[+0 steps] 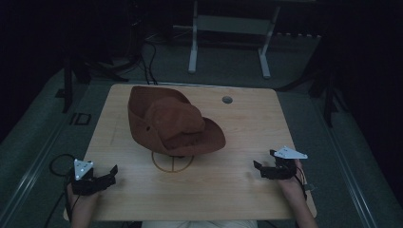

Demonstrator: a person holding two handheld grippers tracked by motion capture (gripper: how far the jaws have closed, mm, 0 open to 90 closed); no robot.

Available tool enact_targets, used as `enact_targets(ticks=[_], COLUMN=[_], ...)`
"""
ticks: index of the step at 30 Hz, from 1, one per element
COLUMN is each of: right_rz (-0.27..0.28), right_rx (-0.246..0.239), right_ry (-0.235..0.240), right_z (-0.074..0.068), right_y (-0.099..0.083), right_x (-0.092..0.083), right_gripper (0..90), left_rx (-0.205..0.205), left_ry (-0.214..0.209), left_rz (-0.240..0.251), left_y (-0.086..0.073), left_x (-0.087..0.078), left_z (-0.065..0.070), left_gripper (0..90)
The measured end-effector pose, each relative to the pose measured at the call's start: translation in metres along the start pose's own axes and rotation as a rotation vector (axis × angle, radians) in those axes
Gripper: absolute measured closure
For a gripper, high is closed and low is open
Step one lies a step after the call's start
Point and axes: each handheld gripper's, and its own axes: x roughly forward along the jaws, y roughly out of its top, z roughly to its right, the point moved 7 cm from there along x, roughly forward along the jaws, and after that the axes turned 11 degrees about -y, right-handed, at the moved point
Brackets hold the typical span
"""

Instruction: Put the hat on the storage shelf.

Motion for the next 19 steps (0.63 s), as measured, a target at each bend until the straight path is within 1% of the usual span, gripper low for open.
enact_targets(ticks=[1, 3, 5, 6, 7, 9, 10, 11, 13, 15, 19], right_rz=[-0.004, -0.004, 0.0, -0.006, -0.004, 0.012, 0.016, 0.026, 0.04, 0.033, 0.032], right_rx=[0.006, 0.003, 0.007, 0.015, 0.015, 0.015, 0.027, 0.041, 0.04, 0.04, 0.044], right_ry=[-0.003, -0.02, -0.025, -0.021, -0.02, -0.039, -0.038, -0.049, -0.066, -0.078, -0.085], right_z=[-0.001, 0.001, 0.001, 0.003, 0.003, 0.008, 0.011, 0.014, 0.018, 0.021, 0.022], right_y=[-0.004, -0.007, -0.008, -0.011, -0.013, -0.015, -0.014, -0.014, -0.014, -0.016, -0.016], right_x=[-0.005, -0.008, -0.01, -0.012, -0.013, -0.014, -0.014, -0.015, -0.016, -0.015, -0.015], right_gripper=[11.7, 11.6, 11.6, 11.6, 11.6, 11.6, 11.6, 11.7, 11.7, 11.7, 11.7], left_rx=[0.0, -0.001, 0.0, 0.0, 0.0, 0.002, 0.004, 0.005, 0.008, 0.009, 0.006], left_ry=[0.0, 0.001, 0.001, 0.002, 0.005, 0.008, 0.008, 0.008, 0.009, 0.008, 0.007], left_rz=[-0.001, 0.0, 0.001, 0.0, 0.001, 0.003, 0.002, 0.002, 0.0, -0.004, 0.001], left_y=[0.0, 0.0, 0.0, 0.0, 0.0, 0.0, 0.0, 0.0, 0.0, 0.0, 0.0], left_x=[0.0, 0.0, 0.0, 0.0, 0.0, 0.0, 0.0, 0.0, 0.0, 0.0, 0.0], left_z=[0.0, 0.0, 0.0, 0.0, 0.0, 0.0, 0.0, 0.001, 0.001, 0.001, 0.001], left_gripper=[3.3, 3.4, 3.4, 3.4, 3.4, 3.4, 3.4, 3.3, 3.4, 3.4, 3.4])
